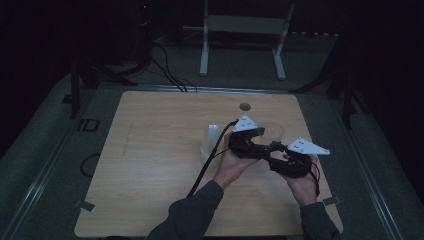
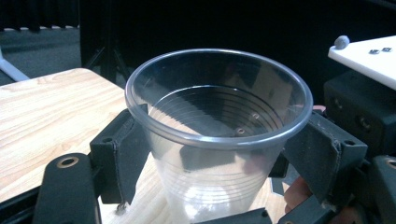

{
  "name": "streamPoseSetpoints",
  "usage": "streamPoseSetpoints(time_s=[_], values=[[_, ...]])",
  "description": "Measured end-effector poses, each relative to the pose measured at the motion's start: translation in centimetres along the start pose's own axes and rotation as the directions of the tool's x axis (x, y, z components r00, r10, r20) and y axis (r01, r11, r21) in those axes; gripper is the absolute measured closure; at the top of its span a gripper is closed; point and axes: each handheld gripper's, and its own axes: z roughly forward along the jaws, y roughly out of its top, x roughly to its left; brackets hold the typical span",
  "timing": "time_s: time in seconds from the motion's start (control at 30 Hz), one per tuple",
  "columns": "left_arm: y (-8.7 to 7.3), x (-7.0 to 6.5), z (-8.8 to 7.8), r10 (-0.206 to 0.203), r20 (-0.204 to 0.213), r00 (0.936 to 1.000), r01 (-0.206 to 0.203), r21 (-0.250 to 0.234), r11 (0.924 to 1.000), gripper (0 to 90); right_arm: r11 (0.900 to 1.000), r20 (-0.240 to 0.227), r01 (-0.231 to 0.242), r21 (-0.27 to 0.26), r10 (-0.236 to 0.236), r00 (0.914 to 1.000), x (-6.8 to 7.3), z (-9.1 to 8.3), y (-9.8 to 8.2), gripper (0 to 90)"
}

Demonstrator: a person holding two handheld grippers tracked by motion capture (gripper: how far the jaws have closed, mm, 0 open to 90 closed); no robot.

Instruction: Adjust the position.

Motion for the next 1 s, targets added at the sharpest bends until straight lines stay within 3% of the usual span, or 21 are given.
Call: streamPoseSetpoints(time_s=[0.4, 1.0], values=[[0.10, -0.12, -0.09, 0.005, -0.027, 0.9996, -0.006, -0.029, 0.9996, 22.7, 0.999, -0.031, -0.034, -0.009, 0.034, 0.9989, 0.12, 0.31, -0.38, 41.0], [0.01, -0.74, -0.01, 0.064, -0.059, 0.9962, -0.066, -0.030, 0.9974, 27.8, 1.000, -0.042, -0.023, -0.005, 0.022, 0.9988, 0.07, 0.23, -0.49, 36.5]])
